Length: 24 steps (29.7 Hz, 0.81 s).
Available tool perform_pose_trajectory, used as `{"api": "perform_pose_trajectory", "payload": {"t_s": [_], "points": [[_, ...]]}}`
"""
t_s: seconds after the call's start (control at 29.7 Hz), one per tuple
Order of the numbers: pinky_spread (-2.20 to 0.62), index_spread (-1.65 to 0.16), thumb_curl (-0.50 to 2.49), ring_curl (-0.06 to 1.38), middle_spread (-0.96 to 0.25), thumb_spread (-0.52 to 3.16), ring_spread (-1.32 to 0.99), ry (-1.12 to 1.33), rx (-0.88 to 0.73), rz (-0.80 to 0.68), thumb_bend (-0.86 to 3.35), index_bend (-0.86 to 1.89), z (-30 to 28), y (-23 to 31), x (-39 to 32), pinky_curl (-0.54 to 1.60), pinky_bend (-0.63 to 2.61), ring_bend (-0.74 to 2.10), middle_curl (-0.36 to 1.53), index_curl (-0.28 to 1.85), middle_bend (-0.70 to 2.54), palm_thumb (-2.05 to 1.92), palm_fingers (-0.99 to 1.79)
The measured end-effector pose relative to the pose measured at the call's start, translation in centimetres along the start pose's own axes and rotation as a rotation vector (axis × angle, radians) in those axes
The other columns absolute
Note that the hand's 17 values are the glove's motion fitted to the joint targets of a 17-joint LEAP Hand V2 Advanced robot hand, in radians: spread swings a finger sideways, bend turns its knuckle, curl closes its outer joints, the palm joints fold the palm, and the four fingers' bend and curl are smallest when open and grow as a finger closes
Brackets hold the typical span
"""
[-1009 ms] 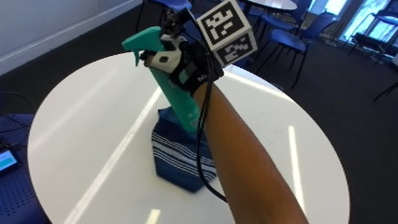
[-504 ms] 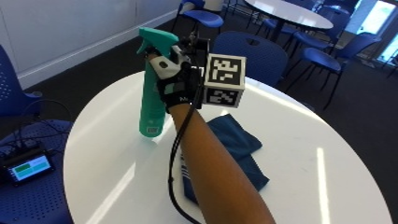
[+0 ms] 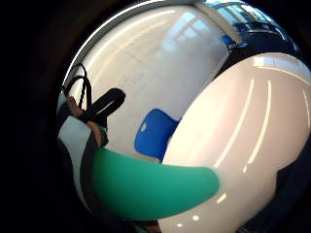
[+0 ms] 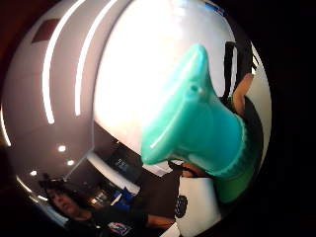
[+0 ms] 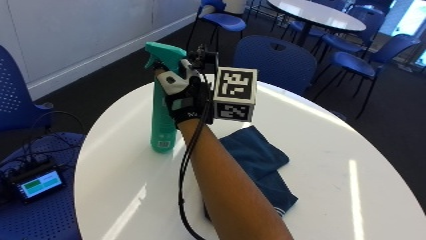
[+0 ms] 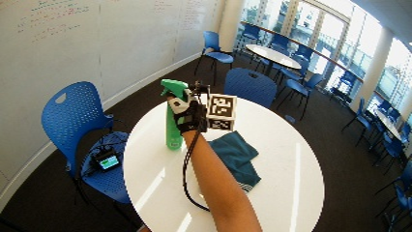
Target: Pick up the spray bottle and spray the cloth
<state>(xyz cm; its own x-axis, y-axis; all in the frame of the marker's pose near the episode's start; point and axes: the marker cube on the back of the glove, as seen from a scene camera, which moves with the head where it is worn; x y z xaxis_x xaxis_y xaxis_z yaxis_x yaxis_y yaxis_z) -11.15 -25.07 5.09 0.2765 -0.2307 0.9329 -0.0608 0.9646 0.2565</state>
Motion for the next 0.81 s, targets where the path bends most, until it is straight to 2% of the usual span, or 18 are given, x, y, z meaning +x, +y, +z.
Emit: {"api": "perform_pose_trajectory", "payload": {"t_s": [0.81], "points": [[-0.24, -0.30, 0.78, 0.45, -0.22, 0.40, -0.19, 0.002, -0.034, 0.035, -0.04, 0.25, 0.6, -1.5, -1.5, 0.38, 0.48, 0.52, 0.49, 0.54, 0.41, 0.91, 1.31]]}}
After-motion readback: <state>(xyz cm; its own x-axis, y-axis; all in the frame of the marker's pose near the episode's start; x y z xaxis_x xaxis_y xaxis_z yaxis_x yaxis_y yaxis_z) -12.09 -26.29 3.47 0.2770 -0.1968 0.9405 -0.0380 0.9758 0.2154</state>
